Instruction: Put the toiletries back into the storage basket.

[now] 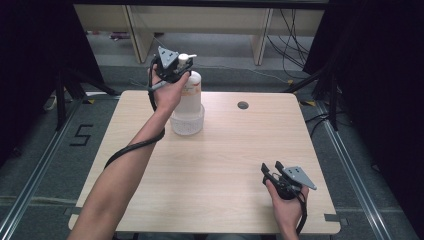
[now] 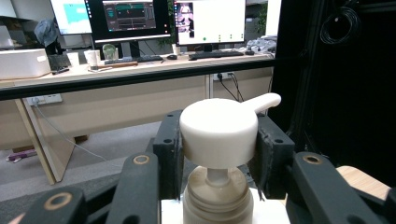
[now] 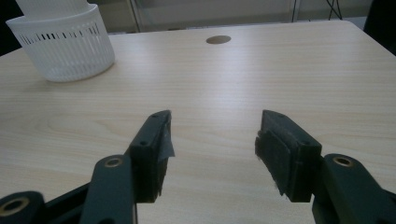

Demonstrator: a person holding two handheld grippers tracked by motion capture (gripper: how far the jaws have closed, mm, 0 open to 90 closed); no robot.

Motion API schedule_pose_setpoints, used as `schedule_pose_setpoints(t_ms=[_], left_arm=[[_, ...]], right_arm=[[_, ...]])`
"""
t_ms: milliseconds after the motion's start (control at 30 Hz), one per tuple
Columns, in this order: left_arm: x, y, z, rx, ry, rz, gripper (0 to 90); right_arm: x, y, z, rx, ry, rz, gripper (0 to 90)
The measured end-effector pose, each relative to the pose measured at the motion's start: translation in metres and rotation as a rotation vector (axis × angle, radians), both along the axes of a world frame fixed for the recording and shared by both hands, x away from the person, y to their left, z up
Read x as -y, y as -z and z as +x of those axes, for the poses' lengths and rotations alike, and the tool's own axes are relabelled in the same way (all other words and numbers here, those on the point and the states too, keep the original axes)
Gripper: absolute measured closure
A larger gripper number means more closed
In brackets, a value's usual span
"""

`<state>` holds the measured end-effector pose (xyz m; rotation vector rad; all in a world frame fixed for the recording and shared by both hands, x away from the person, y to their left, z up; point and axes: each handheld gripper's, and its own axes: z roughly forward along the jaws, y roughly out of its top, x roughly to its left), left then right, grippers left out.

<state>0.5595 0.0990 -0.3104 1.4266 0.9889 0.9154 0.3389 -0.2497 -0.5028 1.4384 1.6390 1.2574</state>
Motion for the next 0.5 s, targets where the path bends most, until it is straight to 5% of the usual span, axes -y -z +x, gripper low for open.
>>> schedule_pose_setpoints(t_ms=[500], left_arm=[[0.0041,0.0085,0.0027,-0.02,0.004,0.006,58.9]], right_arm=[[-0.0034,-0.0008,-0.0023,-0.025,0.022,0.032,44.8]])
